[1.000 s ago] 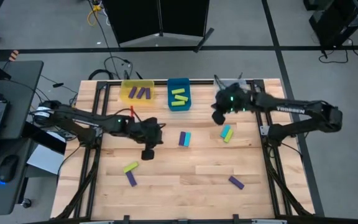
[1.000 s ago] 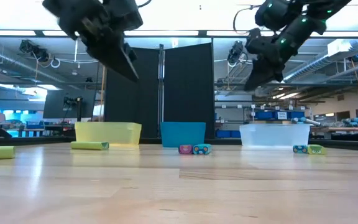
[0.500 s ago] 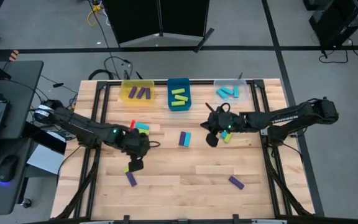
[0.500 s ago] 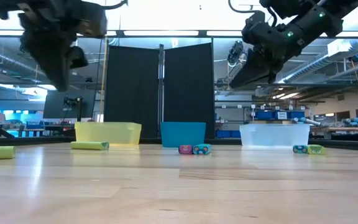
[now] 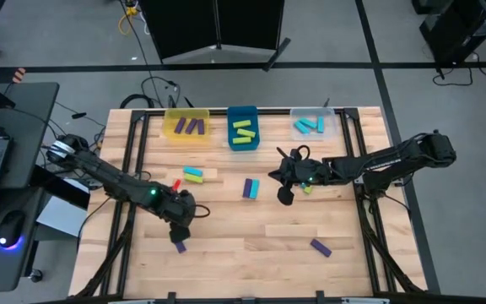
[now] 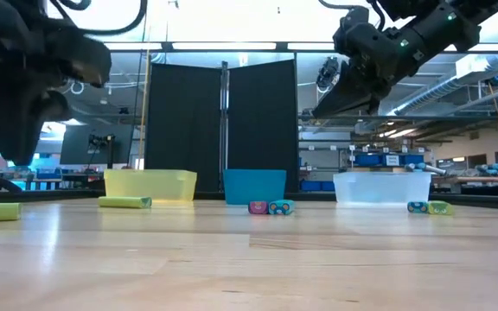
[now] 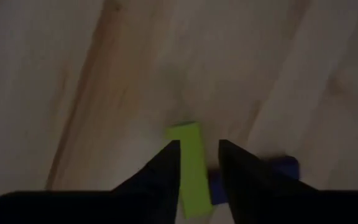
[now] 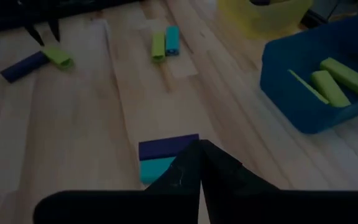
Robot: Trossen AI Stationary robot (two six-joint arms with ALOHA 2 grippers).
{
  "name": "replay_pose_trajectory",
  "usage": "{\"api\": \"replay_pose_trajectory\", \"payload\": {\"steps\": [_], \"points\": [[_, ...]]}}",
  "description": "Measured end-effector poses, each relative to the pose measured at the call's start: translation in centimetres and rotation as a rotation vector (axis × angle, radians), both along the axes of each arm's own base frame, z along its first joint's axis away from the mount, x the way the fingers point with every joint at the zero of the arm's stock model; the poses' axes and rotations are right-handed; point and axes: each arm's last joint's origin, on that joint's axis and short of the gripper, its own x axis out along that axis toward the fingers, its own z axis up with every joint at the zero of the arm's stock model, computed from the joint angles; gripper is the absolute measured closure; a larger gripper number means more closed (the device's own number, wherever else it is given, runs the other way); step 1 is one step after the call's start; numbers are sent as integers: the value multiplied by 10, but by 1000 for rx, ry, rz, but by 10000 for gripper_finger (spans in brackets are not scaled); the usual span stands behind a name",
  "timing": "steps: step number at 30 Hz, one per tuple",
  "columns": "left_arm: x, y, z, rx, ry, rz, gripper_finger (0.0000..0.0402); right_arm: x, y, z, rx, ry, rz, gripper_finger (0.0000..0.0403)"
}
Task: Sort blocks
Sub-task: Put the green block into the blue bin
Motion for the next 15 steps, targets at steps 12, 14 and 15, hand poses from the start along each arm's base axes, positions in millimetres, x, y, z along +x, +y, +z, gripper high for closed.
{"api": "replay_pose_trajectory", "payload": {"steps": [12, 14, 15], "points": [[-6, 2, -19, -10, 47, 38, 207, 0, 0, 0, -7, 0, -2, 387], [-4, 1, -22, -9, 49, 27, 206, 0, 0, 0, -9, 0, -3, 382], [-2, 0, -24, -11, 48, 24, 206, 0, 0, 0, -10, 0, -3, 380]]}}
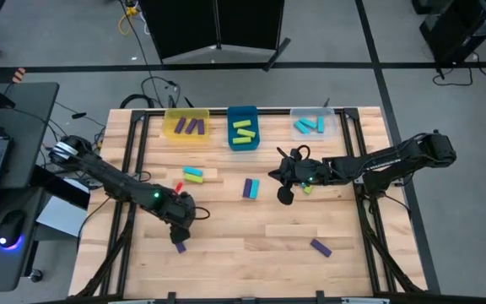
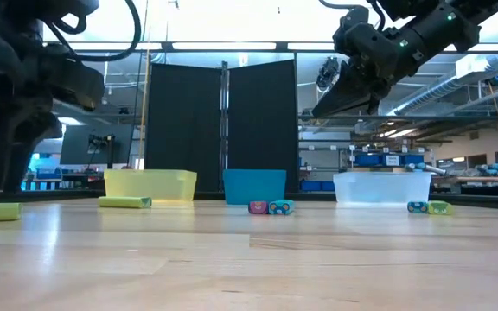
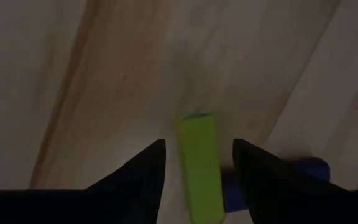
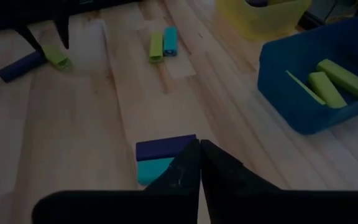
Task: Sort blocks
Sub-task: Put the green block into the blue bin
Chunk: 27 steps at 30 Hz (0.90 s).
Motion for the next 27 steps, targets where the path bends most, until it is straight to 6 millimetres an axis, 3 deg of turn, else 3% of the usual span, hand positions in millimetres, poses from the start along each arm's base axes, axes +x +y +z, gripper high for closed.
{"api": "replay_pose_trajectory", "payload": {"steps": [21, 27], "points": [[6, -6, -25, -29, 141, -16, 209, 0, 0, 1, -7, -3, 5, 382], [6, -6, -26, -24, 137, -31, 266, 0, 3, 1, -22, 0, 27, 390]]}}
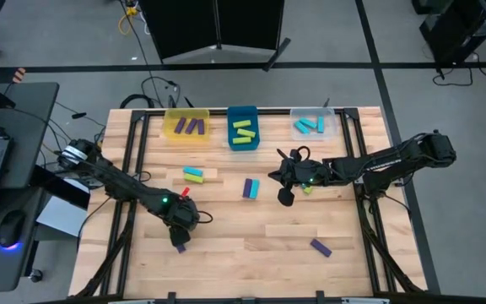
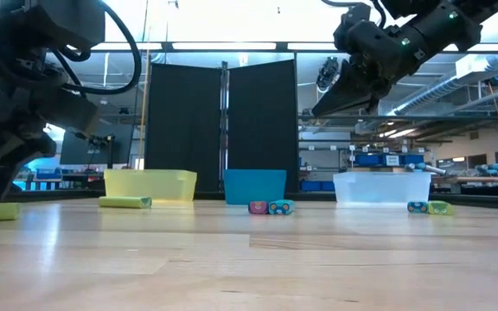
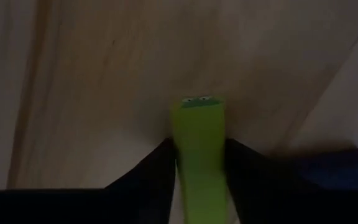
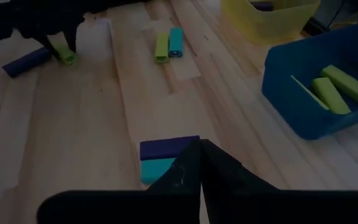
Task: Sort blocks
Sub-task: Put the green block into the blue bin
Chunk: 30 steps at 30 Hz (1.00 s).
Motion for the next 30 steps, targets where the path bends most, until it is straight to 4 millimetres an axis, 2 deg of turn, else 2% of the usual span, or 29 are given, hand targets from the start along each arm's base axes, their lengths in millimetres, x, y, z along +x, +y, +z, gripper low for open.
{"api": "replay_pose_trajectory", "payload": {"steps": [3, 9, 15, 22, 30], "points": [[2, -1, 1, -6, -31, -37, 306, 0, 2, 0, 0, 0, 9, 386], [11, 8, 6, 27, -70, -88, 306, 0, 3, 0, -12, 3, 18, 388], [37, 35, 25, 92, -172, -141, 306, 0, 2, 0, -15, 3, 19, 389], [67, 97, 57, 135, -296, -171, 306, 0, 2, 0, -14, 3, 19, 390], [107, 182, 112, 244, -441, -213, 306, 0, 2, 0, -15, 3, 19, 387]]}}
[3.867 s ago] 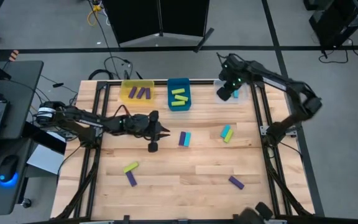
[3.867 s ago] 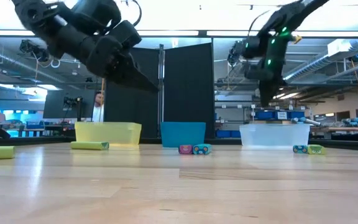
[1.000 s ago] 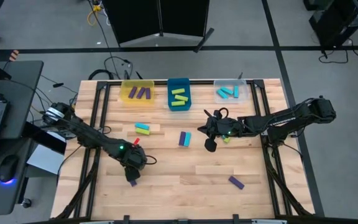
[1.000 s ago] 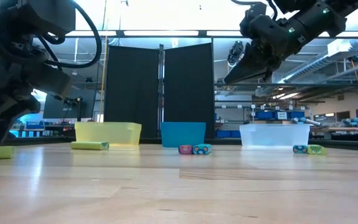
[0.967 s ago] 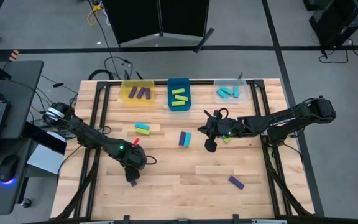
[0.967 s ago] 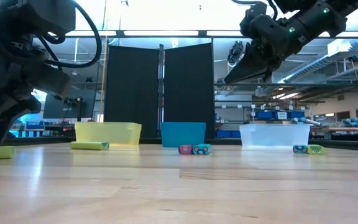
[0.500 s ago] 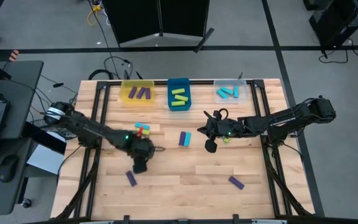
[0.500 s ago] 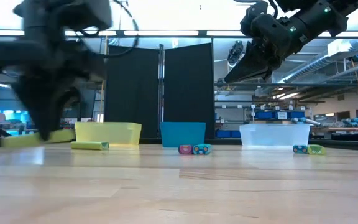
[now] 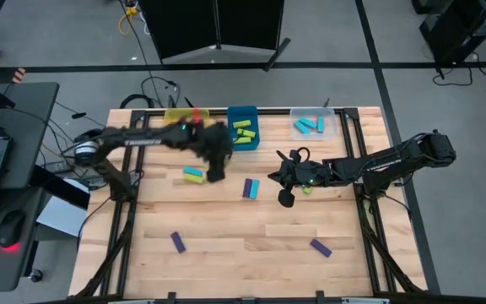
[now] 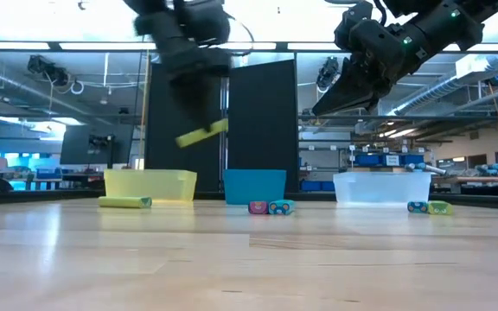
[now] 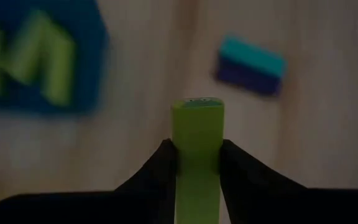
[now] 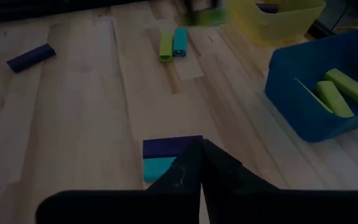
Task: Sort blocks
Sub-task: Put the green block into the blue bin
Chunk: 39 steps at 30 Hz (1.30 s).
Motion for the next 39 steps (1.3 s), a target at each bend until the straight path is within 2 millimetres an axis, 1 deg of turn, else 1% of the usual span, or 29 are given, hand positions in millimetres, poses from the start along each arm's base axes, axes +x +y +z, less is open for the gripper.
{"api": "replay_pose_trajectory", "payload": {"steps": [2, 4, 7, 11, 14, 16, 21, 26, 32, 39], "points": [[15, 18, 11, 42, -20, -23, 306, 0, 0, 0, 0, 0, 0, 387], [30, 38, 17, 73, -23, -40, 306, 0, 0, 0, 0, 0, 0, 389], [49, 66, 18, 80, -10, -53, 306, 0, 0, 0, -5, 1, 3, 393], [71, 94, 11, 72, 4, -69, 306, 0, -3, 0, -6, 2, -6, 391], [84, 106, -4, 58, 43, -74, 306, 0, -4, 0, -11, 4, -9, 390], [91, 110, -16, 55, 60, -73, 306, 0, -5, 0, -20, 7, -5, 391], [102, 106, -42, 105, 141, -88, 306, 0, -4, 0, -34, 12, 5, 391], [107, 108, -50, 141, 145, -89, 306, 0, -5, 0, -33, 12, 4, 391], [108, 110, -48, 194, 139, -101, 306, 0, -4, 0, -32, 12, 3, 391], [106, 111, -48, 237, 174, -85, 306, 0, -4, 0, -30, 11, 2, 390]]}}
